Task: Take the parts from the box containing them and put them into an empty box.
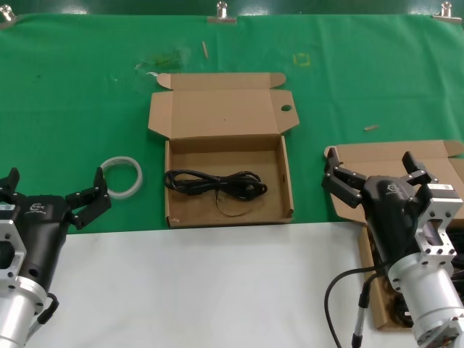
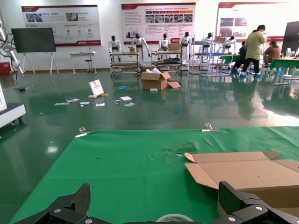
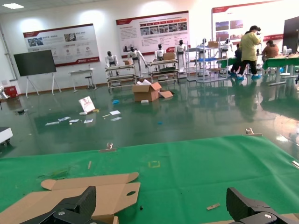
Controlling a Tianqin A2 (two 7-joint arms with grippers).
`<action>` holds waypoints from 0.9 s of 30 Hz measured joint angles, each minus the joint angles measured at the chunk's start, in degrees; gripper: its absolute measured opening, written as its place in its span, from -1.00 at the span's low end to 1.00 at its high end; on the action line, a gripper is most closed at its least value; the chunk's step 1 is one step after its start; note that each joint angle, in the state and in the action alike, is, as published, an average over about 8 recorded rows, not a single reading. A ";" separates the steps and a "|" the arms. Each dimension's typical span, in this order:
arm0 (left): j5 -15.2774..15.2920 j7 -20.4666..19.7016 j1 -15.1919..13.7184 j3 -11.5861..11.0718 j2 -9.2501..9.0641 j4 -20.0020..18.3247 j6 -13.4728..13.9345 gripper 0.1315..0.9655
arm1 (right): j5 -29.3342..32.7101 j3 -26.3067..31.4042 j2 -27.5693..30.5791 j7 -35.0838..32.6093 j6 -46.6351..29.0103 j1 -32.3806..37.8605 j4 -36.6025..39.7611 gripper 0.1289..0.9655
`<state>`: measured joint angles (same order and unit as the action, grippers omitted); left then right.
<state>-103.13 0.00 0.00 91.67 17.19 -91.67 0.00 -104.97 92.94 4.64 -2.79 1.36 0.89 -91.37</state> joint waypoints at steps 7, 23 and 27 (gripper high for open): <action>0.00 0.00 0.00 0.00 0.00 0.00 0.00 1.00 | 0.00 0.00 0.00 0.00 0.00 0.00 0.00 1.00; 0.00 0.00 0.00 0.00 0.00 0.00 0.00 1.00 | 0.00 0.00 0.00 0.00 0.00 0.00 0.00 1.00; 0.00 0.00 0.00 0.00 0.00 0.00 0.00 1.00 | 0.00 0.00 0.00 0.00 0.00 0.00 0.00 1.00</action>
<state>-103.13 0.00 0.00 91.67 17.19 -91.67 0.00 -104.97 92.94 4.64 -2.79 1.36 0.89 -91.37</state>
